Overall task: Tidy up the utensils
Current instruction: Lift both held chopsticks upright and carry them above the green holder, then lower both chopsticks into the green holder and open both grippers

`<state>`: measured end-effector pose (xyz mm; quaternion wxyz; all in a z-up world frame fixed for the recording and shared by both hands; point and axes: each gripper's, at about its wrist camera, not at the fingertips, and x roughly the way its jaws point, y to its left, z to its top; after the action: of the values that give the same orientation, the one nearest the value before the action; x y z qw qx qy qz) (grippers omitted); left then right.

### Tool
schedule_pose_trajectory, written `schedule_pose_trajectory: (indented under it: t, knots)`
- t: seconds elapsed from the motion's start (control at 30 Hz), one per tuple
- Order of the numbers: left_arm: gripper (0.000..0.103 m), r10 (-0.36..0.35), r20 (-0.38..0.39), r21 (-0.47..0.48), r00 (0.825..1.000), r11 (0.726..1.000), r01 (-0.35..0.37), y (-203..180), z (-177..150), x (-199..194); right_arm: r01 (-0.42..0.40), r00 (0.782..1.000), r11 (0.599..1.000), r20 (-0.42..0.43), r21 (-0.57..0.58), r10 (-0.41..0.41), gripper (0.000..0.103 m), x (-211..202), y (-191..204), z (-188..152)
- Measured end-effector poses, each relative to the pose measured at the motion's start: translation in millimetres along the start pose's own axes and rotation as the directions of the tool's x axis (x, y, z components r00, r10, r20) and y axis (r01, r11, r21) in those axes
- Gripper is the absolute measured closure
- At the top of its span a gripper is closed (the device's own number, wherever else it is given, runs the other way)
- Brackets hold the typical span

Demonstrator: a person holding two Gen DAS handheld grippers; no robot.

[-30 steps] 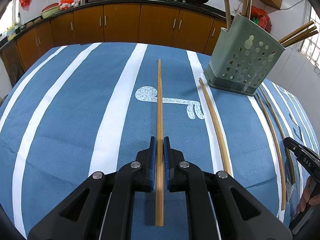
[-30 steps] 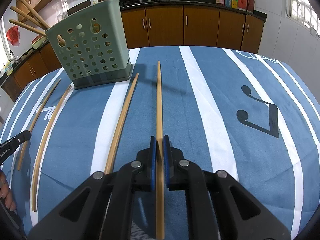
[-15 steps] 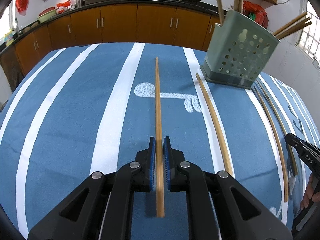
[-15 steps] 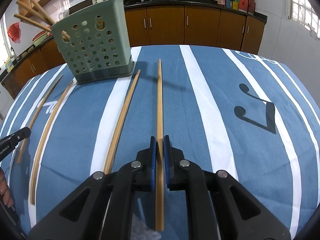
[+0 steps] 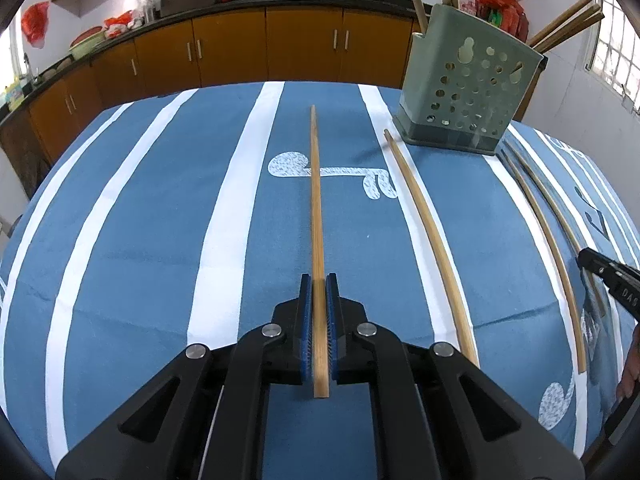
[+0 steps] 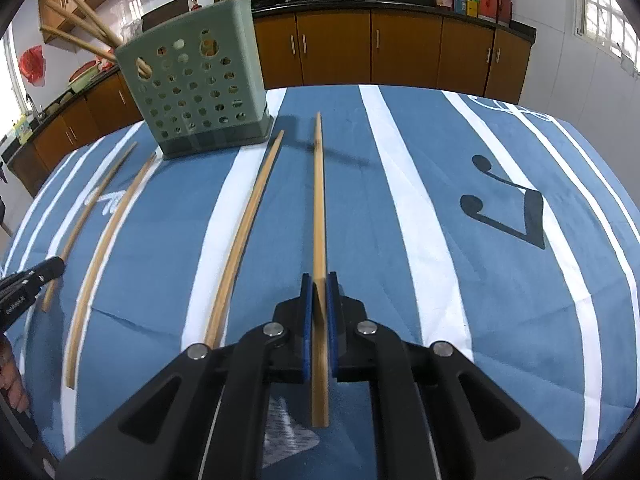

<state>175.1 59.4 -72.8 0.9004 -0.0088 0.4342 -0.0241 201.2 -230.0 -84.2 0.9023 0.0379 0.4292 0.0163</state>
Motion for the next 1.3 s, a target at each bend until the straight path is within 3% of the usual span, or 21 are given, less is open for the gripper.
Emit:
schedule_pose_trajectory:
  t: [0.33, 0.6, 0.97, 1.17, 1.3]
  knots:
    - [0.096, -0.037, 0.155, -0.009, 0.987, 0.999, 0.039, 7, 32, -59, -0.022, 0.983, 1.000, 0.184, 0.020, 0.018, 0.095, -60, -9, 30]
    - [0.096, -0.071, 0.296, -0.035, 0.952, 0.996, 0.085, 11, 60, -105, -0.033, 0.934, 0.999, 0.356, 0.020, 0.024, 0.095, -109, -10, 55]
    - [0.096, -0.071, 0.357, -0.017, 0.932, 0.996, 0.082, 9, 76, -128, -0.044, 0.909, 0.999, 0.415, -0.007, 0.043, 0.095, -131, -4, 76]
    - [0.096, -0.133, 0.417, 0.039, 0.899, 0.991, 0.128, 1, 97, -164, -0.136, 0.883, 0.991, 0.450, -0.021, 0.131, 0.095, -166, -2, 103]
    - [0.096, -0.176, 0.468, 0.070, 0.866, 0.984, 0.163, -11, 112, -186, -0.207, 0.842, 0.977, 0.498, -0.055, 0.207, 0.095, -196, 5, 121]
